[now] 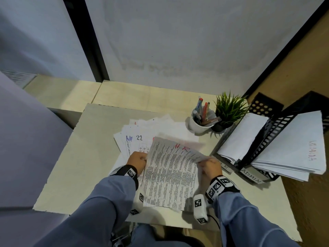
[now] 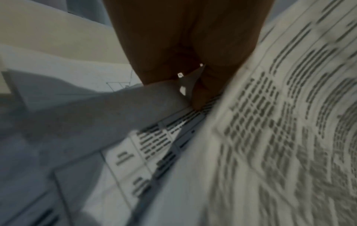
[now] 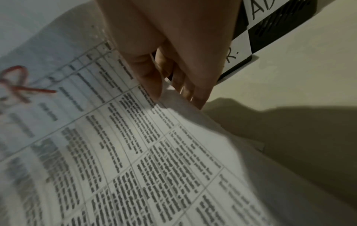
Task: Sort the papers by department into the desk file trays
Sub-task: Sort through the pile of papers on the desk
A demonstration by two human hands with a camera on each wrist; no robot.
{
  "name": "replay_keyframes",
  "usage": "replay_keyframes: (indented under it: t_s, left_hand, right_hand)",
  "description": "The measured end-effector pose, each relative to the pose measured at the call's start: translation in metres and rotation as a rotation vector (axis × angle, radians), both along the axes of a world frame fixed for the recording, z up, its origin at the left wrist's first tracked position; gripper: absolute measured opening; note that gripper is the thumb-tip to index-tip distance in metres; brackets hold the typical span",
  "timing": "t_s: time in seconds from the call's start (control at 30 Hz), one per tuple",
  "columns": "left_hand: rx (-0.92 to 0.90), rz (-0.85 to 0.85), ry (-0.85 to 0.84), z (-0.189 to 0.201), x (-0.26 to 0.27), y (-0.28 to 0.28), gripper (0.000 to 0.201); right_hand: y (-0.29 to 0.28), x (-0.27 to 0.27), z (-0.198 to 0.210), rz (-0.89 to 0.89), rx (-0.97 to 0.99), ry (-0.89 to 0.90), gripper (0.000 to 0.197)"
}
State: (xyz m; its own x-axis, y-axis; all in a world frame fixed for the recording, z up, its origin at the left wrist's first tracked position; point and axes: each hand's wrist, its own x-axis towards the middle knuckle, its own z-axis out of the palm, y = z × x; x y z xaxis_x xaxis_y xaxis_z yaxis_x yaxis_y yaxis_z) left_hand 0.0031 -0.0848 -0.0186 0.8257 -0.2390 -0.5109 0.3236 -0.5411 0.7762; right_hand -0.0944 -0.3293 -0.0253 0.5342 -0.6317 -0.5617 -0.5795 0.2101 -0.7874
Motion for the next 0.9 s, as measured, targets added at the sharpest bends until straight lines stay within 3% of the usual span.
replay_keyframes:
  t_s: [0.1,0.23,0.37,0.43,0.5,0.6,0.77,0.9]
  left_hand:
    - [-0.078,-0.024,0.083,-0.005,-0.004,0.0,0.062]
    - [-0.111,0.012,0.136,-0.003,-0.013,-0.004,0.053]
    - [0.288,0.318,-0.159,-0.001,-0.004,0.003,0.028]
    - [0.344,0.403,-0.117,-0.006,-0.001,0.007,0.031]
    - [0.29,0.445,-0.026,-0.009,0.0,0.008,0.041]
    - [0.254,0.446,0.034,-0.005,-0.002,0.008,0.049]
    - [0.258,0.327,-0.132,-0.001,-0.001,0.014,0.025]
    - [0.072,0.307,-0.183,-0.003,-0.003,0.017,0.018]
  right_hand:
    - [-0.006,0.004,-0.003,0.061,-0.012,0.065,0.03]
    - [0.003,-0.001,0.006,0.01,-0.089,-0.024,0.028]
    - [0.006,-0.004,0.0,-0.022,-0.013,-0.036,0.037]
    - [0.005,-0.004,-0.004,0.064,-0.022,0.089,0.027]
    - [0.009,-0.005,-0.005,0.091,-0.042,0.193,0.025]
    - [0.014,-0.005,-0.01,0.155,-0.073,0.197,0.023]
    - [0.015,-0.008,-0.023,0.094,-0.103,0.2,0.018]
    - [0.01,-0.009,-0.016,-0.022,-0.048,0.171,0.021]
